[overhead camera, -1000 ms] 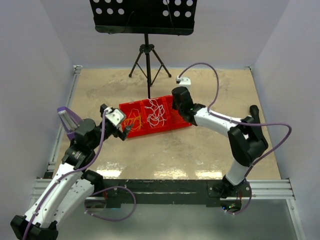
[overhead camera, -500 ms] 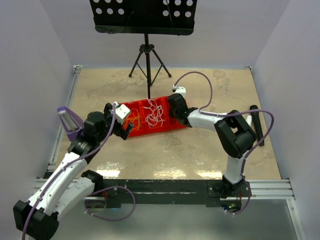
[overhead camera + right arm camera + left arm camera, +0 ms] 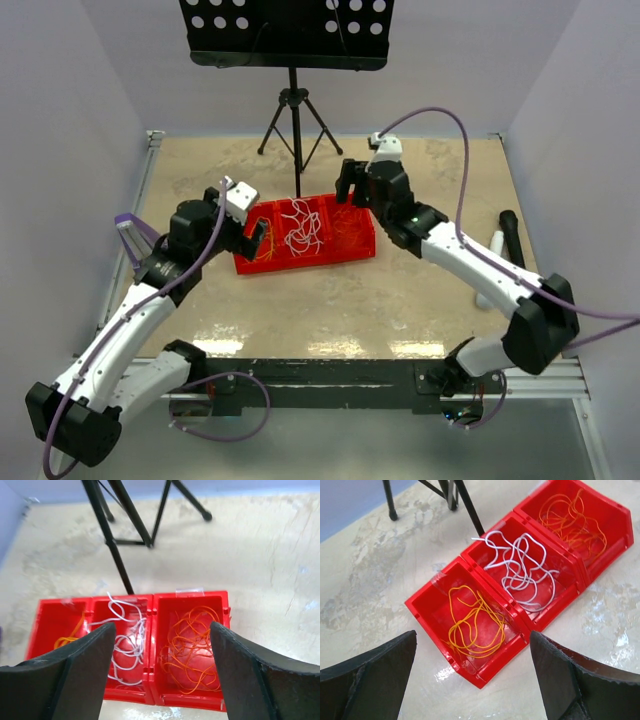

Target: Untangle the cables

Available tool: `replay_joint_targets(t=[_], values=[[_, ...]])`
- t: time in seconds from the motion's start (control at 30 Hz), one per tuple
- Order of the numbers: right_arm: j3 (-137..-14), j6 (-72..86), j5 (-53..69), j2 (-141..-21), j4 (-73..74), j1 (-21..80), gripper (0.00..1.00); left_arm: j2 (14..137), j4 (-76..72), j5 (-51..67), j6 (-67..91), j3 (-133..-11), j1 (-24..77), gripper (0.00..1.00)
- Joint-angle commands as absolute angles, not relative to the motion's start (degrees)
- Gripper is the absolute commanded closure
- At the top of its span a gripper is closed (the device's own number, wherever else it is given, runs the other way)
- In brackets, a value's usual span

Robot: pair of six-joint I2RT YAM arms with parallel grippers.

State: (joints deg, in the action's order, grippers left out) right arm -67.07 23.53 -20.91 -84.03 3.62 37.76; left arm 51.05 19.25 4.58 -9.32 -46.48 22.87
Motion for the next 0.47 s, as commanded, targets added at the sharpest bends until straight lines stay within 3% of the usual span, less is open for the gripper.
replay_joint_targets(t=[0.0, 0.1, 0.43], values=[[-68.3, 21.3, -20.0, -75.3, 7.1, 37.8, 0.16, 52.3, 20.9, -1.2, -3.4, -53.6, 22.5, 0.0], [-67.2, 20.8, -19.7, -70.1, 7.4, 37.8, 0.02, 52.6, 21.4, -3.2, -2.5, -55.5, 22.5, 0.0], [-65.5, 19.5, -20.6, -62.8, 8.3, 37.7, 0.01, 55.5, 18.4, -10.5, -0.5, -53.3, 22.4, 0.0]])
